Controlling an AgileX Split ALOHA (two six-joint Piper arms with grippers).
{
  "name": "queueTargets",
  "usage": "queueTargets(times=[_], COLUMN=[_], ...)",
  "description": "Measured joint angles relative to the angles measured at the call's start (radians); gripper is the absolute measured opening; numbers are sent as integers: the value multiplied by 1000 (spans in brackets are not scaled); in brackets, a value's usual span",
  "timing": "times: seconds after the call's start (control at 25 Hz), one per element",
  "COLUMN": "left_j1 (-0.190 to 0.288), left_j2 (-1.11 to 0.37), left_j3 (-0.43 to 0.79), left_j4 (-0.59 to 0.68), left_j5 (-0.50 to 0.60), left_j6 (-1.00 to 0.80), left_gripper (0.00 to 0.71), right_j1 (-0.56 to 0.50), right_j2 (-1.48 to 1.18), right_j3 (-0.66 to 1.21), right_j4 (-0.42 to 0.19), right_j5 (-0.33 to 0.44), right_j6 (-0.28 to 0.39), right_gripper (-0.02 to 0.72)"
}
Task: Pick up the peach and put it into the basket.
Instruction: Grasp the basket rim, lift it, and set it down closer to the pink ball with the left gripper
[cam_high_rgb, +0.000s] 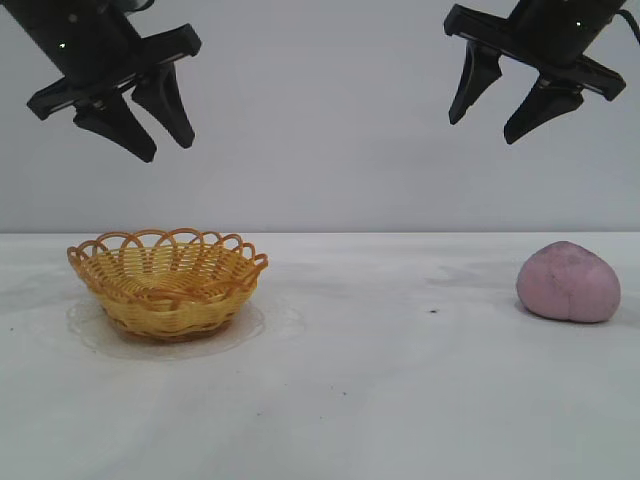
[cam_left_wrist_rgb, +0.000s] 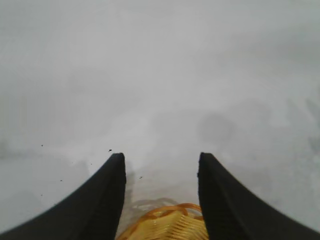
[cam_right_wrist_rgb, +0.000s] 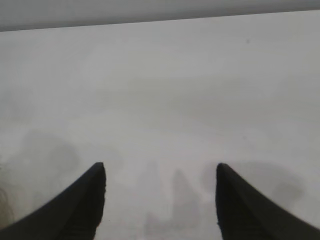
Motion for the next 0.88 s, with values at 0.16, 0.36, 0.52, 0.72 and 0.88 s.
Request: queueTargets(times=[0.16,0.36,0.52,0.72,0.88], left_j1=[0,0,0,0,0], left_j2=[0,0,0,0,27], left_j3=[0,-48,-136,-236,-308], left_j4=[18,157,323,477,556], left_j5=[59,173,284,420,561], left_j6=[27,86,44,-9,-69], left_gripper=[339,339,339,339,339], right_j1=[0,0,0,0,0], right_j2=[0,0,0,0,0], right_j3=[0,0,0,0,0], right_j4=[0,0,0,0,0], right_j5=[0,0,0,0,0], right_j6=[-8,-12,-16,-18,-18], right_gripper=[457,457,457,457,457])
